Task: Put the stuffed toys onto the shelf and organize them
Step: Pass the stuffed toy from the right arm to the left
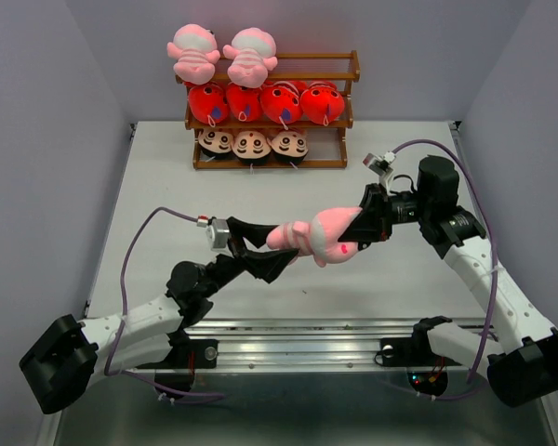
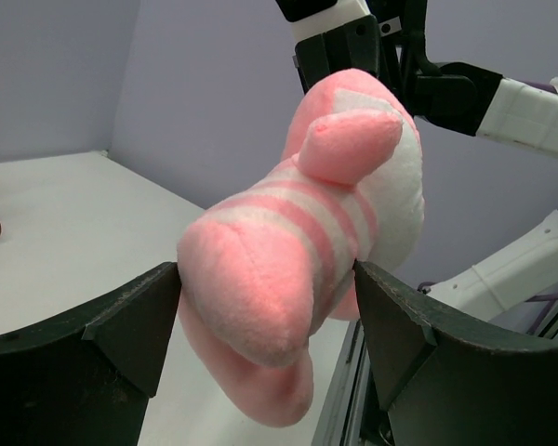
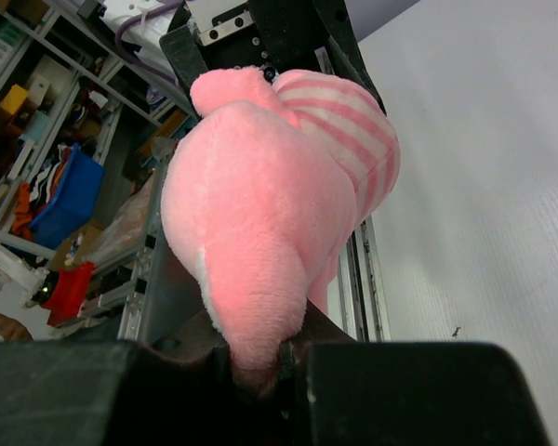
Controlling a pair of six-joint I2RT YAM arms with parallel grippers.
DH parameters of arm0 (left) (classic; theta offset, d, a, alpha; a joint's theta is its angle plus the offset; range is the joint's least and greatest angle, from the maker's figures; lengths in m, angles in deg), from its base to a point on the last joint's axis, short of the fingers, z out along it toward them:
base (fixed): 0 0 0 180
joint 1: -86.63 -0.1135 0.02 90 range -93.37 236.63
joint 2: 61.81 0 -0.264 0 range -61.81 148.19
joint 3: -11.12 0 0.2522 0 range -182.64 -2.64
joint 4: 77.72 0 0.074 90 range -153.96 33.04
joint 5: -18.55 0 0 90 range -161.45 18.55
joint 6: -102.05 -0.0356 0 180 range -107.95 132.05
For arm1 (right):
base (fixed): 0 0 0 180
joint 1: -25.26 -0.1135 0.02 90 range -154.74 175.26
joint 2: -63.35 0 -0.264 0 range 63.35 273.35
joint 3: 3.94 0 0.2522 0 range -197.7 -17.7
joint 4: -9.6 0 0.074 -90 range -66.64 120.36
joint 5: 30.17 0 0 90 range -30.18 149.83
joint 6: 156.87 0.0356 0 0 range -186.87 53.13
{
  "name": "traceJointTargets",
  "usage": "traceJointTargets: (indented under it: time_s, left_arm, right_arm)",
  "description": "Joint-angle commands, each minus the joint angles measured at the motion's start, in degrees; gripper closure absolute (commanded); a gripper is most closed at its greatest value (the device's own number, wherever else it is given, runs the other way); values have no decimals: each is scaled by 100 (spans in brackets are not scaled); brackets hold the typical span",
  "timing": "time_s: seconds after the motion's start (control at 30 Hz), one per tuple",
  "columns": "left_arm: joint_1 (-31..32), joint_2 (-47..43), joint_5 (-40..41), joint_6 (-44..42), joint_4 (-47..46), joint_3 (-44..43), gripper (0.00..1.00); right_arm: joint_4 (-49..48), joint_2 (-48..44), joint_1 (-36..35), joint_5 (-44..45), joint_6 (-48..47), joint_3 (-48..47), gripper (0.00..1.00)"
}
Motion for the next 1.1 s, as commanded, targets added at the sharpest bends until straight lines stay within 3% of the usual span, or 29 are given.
traceJointTargets:
  time_s: [0.0,0.23,0.63,0.87,1.07]
  left_arm:
    - [21,-237,-41,16,-411,185,14]
    - [21,-343,-6,60,-375,264,17]
    - [21,404,-331,341,-1148,18,29]
    - [21,738,-471,543,-1606,-149,41]
    - [21,852,-551,701,-1905,-245,62]
  right_arm:
    - [-152,-112,87,-134,-94,-314,99]
    - [-161,-42,87,-143,-86,-297,99]
    - [-161,-77,87,-143,-86,-218,99]
    - [-152,-85,87,-125,-129,-130,99]
    - [-144,-121,87,-38,-173,-51,99]
